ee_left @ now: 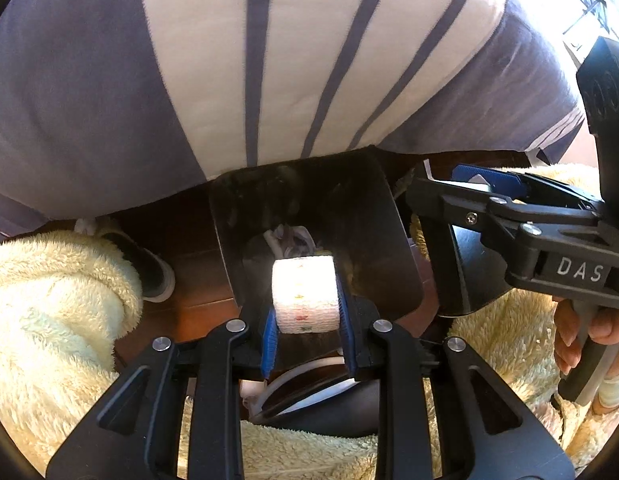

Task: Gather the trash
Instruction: 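Open both tools over the black bin to drop the box and tape roll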

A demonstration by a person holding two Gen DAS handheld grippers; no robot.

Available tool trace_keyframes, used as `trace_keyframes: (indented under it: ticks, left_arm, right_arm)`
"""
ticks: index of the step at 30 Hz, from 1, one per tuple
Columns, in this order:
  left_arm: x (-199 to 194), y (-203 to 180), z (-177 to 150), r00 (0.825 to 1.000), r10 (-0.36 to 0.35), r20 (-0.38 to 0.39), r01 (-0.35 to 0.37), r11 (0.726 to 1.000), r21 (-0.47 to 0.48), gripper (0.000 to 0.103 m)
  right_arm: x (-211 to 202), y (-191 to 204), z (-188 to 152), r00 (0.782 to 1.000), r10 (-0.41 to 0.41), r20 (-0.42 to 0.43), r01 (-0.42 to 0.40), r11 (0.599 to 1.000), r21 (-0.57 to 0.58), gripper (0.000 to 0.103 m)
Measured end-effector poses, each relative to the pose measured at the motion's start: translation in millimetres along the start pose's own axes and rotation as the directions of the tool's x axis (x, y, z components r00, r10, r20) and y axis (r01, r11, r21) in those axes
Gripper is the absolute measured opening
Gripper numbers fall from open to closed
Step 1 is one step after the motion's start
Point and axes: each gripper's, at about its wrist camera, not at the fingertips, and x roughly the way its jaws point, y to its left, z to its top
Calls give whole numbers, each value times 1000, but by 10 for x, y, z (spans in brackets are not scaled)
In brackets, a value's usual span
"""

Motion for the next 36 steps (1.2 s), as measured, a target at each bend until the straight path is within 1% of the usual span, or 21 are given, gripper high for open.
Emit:
trace_keyframes:
  ticks: [5,6,7,8,9,10,11,12,13,14,16,17,19,22,24,30,36]
  left_arm:
    - [16,24,0,1000,0,1,0,1000,-3,25]
    - [16,24,-1,1000,1,1,-1,1000,-3,28]
    - [14,25,-4,1000,2,2,-2,1000,-4,35]
    - [11,28,-5,1000,4,4,-4,1000,-6,40]
    - [8,32,-4,1000,6,5,-6,1000,-8,51]
    - [-1,37,-5,1000,9,9,-9,1000,-10,57]
    - [-8,40,-2,1000,10,11,-10,1000,-11,59]
    - [-13,41,-1,1000,11,12,-11,1000,-12,64]
    - [-23,45,1,1000,14,14,-14,1000,-14,69]
    - [-28,49,2,1000,17,16,-17,1000,-16,72]
    - [-37,56,7,1000,21,17,-20,1000,-20,80]
    - [-37,61,11,1000,22,17,-22,1000,-21,81]
    - [-32,69,14,1000,24,19,-24,1000,-21,88]
    - [-38,54,20,999,26,22,-25,1000,-14,93]
    - [-39,44,18,999,27,25,-27,1000,-9,94]
    - [-49,51,26,999,28,31,-28,1000,-12,95]
    - [-118,86,51,998,26,57,-24,999,-31,95]
  right_arm:
    - [-13,-4,19,1000,2,5,-2,1000,9,73]
    - [-12,-7,21,1000,1,6,-1,1000,11,73]
    - [-12,-7,26,1000,-1,4,1,1000,13,73]
    - [-12,-7,29,1000,-2,4,2,1000,15,73]
    - [-10,-11,30,1000,-4,2,4,1000,18,75]
    - [-11,-13,32,1000,-6,2,6,1000,21,78]
    - [-12,-22,35,1000,-9,3,9,1000,26,81]
    - [-13,-32,36,1000,-11,4,11,999,30,83]
    - [-19,-45,38,1000,-14,7,14,999,38,84]
    - [-23,-57,39,1000,-16,9,15,999,44,84]
    - [-38,-89,43,1000,-21,14,20,998,53,87]
    - [-44,-97,44,1000,-23,15,22,998,56,89]
    - [-49,-113,42,999,-28,18,27,998,61,92]
    - [-38,-106,37,999,-41,13,40,997,59,95]
    - [-22,-93,31,999,-46,7,46,998,54,96]
    - [1,-92,29,999,-38,-2,38,998,60,96]
    - [-40,-102,37,999,-35,13,34,997,74,96]
